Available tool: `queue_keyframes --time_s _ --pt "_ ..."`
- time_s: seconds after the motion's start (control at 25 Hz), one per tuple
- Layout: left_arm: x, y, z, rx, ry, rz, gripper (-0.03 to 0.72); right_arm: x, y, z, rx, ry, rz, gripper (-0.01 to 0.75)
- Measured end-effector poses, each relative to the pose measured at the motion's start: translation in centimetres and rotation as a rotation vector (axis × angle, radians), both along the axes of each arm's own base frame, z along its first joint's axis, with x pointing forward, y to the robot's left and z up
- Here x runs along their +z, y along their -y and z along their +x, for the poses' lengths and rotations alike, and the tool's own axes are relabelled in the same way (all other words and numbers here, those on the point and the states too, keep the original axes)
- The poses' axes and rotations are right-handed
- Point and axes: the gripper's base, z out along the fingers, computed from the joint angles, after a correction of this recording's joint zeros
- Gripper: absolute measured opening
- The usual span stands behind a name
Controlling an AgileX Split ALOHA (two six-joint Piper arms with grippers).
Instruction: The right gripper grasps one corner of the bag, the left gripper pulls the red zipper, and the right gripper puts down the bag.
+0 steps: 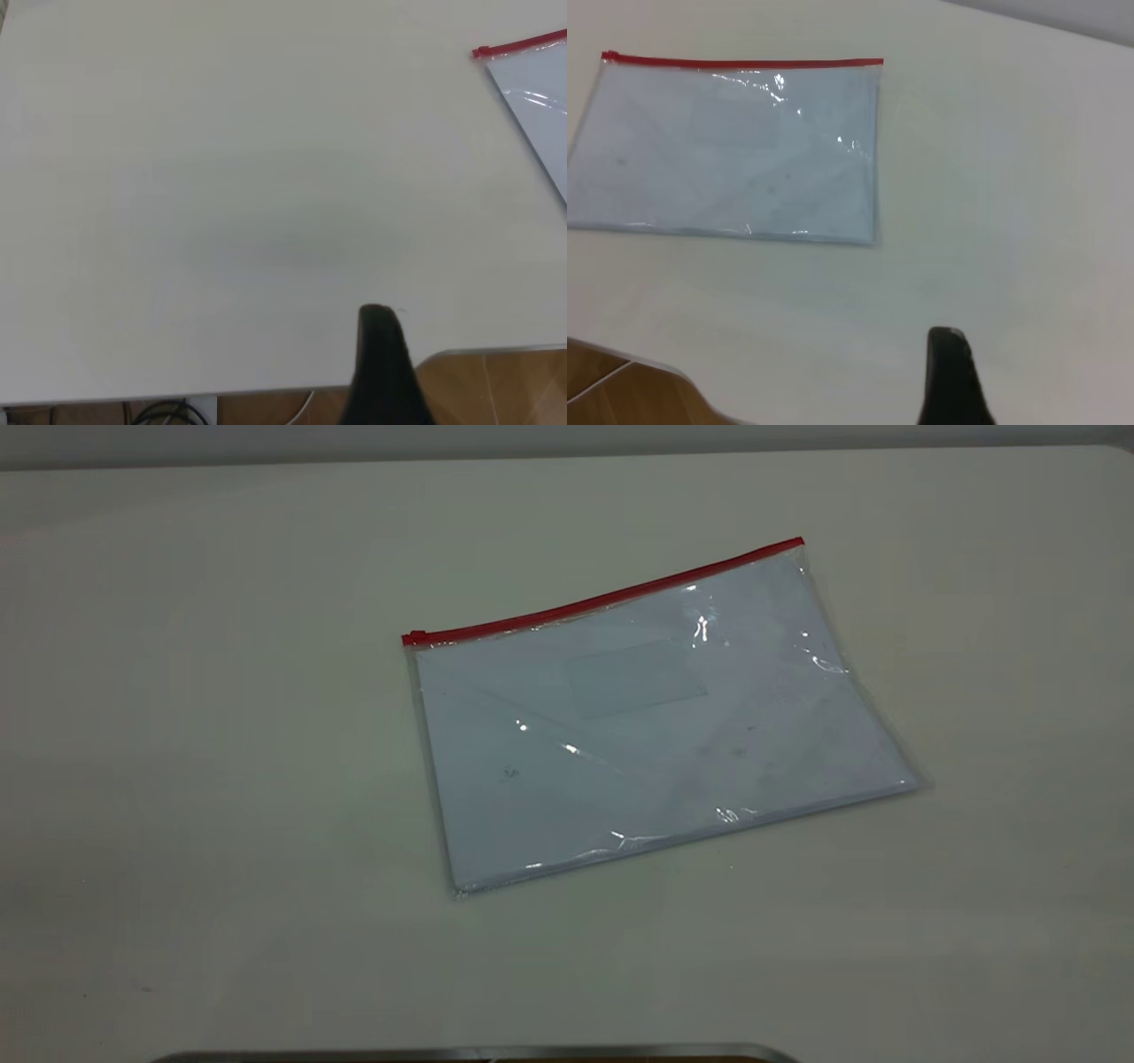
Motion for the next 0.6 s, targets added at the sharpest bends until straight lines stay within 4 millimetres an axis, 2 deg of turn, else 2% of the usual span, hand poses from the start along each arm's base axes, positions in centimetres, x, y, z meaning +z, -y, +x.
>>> queue_keyframes --time_s 0.6 --pt "0.00 0.00 0.00 0.000 0.000 0.000 0.588 -0.07 0.92 0.09 -0.132 -0.012 0.021 0.529"
